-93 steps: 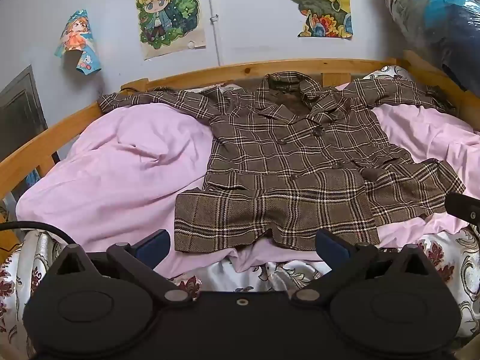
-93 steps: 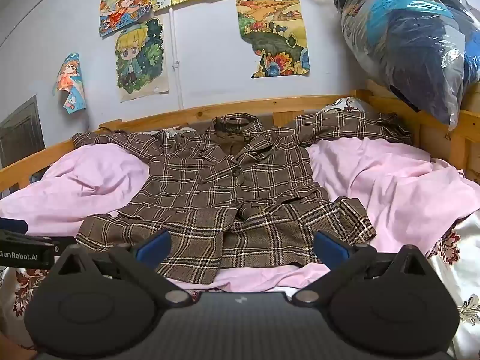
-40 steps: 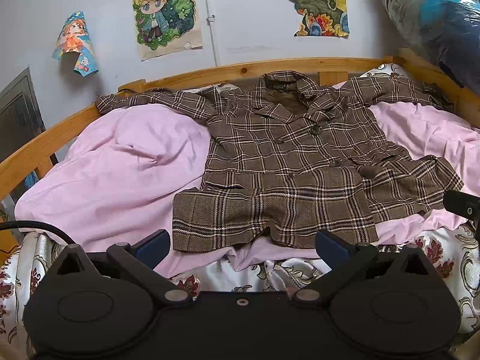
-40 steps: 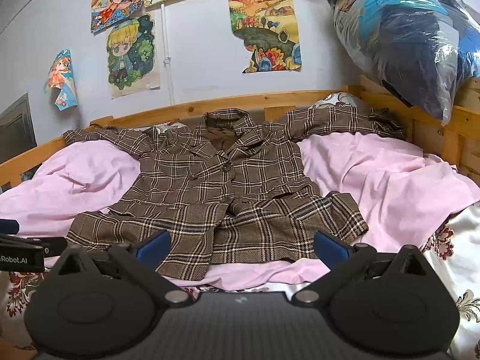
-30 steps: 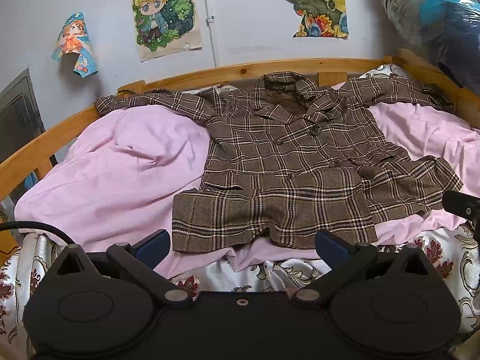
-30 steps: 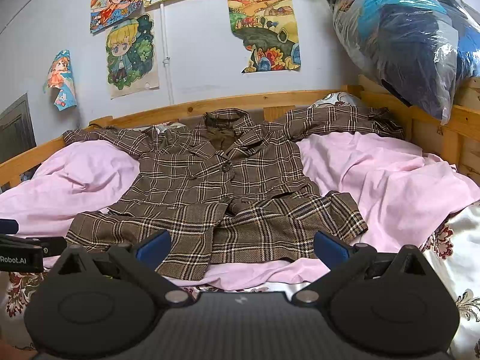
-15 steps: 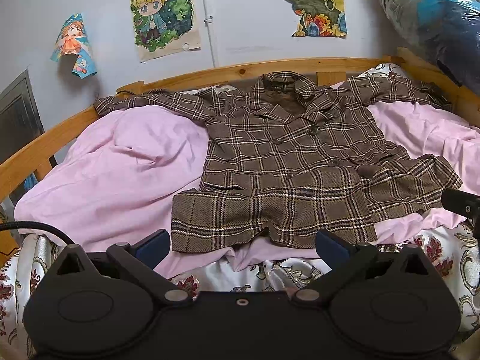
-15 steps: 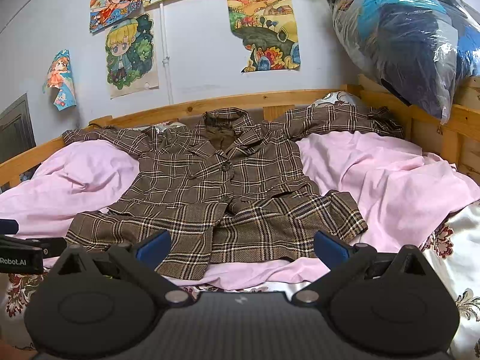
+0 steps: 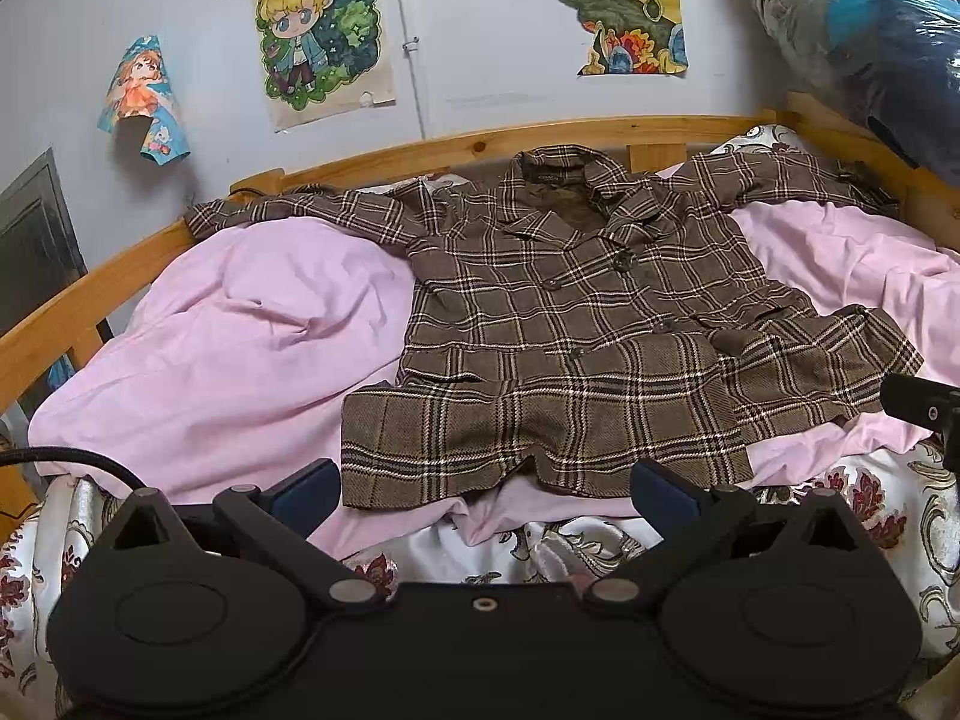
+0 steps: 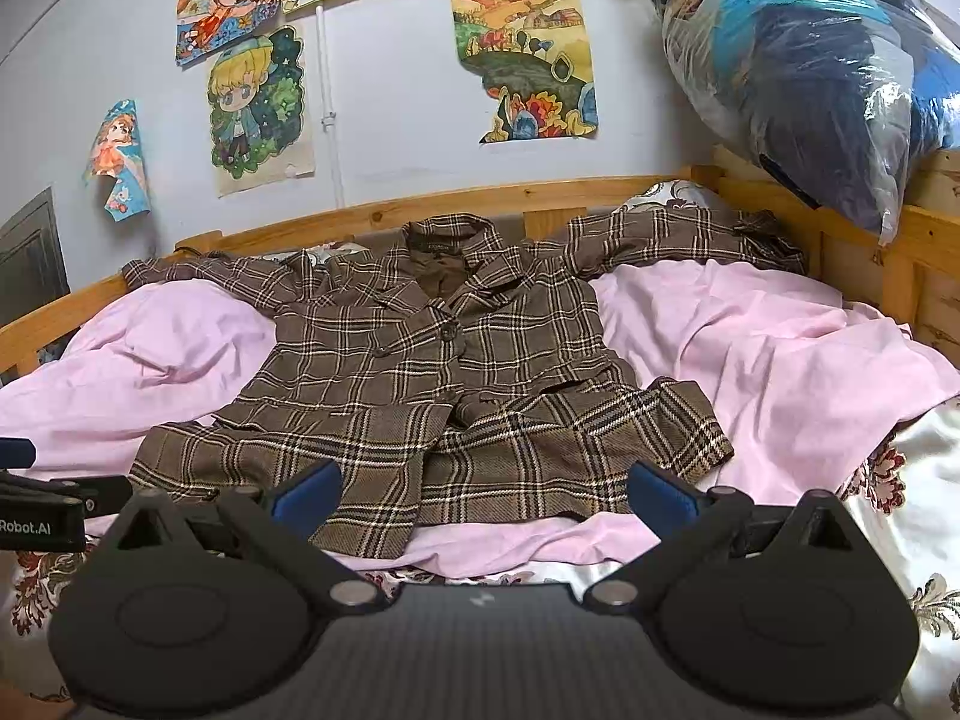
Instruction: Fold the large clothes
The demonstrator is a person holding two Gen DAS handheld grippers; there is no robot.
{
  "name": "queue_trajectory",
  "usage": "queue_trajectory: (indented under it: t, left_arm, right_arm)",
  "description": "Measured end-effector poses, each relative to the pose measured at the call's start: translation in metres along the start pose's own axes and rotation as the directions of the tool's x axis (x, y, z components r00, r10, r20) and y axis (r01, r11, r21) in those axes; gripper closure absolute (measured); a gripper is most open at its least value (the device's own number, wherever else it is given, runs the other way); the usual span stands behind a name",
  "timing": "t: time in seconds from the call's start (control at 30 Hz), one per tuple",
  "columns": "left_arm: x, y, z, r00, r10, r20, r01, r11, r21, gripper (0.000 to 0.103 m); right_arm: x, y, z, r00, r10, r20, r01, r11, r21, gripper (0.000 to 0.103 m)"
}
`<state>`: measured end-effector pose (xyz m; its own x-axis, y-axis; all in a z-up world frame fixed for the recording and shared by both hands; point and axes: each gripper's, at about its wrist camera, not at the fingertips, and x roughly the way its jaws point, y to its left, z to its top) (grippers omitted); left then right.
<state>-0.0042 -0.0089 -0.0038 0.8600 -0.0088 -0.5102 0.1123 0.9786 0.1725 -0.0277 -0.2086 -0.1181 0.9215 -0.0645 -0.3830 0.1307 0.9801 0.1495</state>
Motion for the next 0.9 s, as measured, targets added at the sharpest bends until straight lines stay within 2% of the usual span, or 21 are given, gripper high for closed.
queue_trajectory:
  t: [0.2, 0.3, 0.37, 0.43, 0.53, 0.73, 0.9]
  left_arm:
    - [-0.002, 0.001, 0.005, 1.0, 0.001, -0.002, -0.001, 1.0, 0.004, 0.001]
    - [-0.006, -0.002, 0.018, 1.0, -0.009, 0.01, 0.008, 0.999, 0.041, 0.001]
    - [-0.011, -0.001, 0.033, 0.999, -0.043, 0.02, 0.042, 0.998, 0.05, 0.001]
    - [-0.015, 0.002, 0.052, 0.993, -0.113, 0.024, 0.111, 0.992, 0.051, 0.001]
    - [-0.023, 0.007, 0.084, 0.986, -0.158, 0.055, 0.153, 0.985, 0.085, 0.001]
    - [-0.035, 0.016, 0.166, 0.985, -0.134, 0.112, 0.116, 0.98, 0.16, 0.001]
    - [-0.036, 0.021, 0.236, 0.983, -0.082, 0.164, 0.048, 0.978, 0.202, 0.001]
  right_arm:
    - [0.0, 0.0, 0.004, 0.999, -0.023, -0.026, 0.023, 1.0, 0.006, 0.0]
    - [0.001, 0.003, 0.013, 0.994, -0.067, -0.083, 0.067, 0.998, -0.001, 0.0]
    - [0.002, 0.004, 0.024, 0.987, -0.118, -0.107, 0.117, 0.993, -0.016, 0.0]
    - [0.003, 0.004, 0.037, 0.98, -0.157, -0.126, 0.155, 0.988, -0.027, 0.0]
    - [0.001, 0.0, 0.059, 0.983, -0.141, -0.117, 0.141, 0.99, -0.005, 0.0]
    - [-0.001, -0.016, 0.104, 0.995, -0.078, -0.061, 0.08, 0.996, 0.041, 0.0]
    - [0.005, -0.03, 0.137, 0.999, -0.01, -0.047, 0.012, 0.999, 0.043, 0.0]
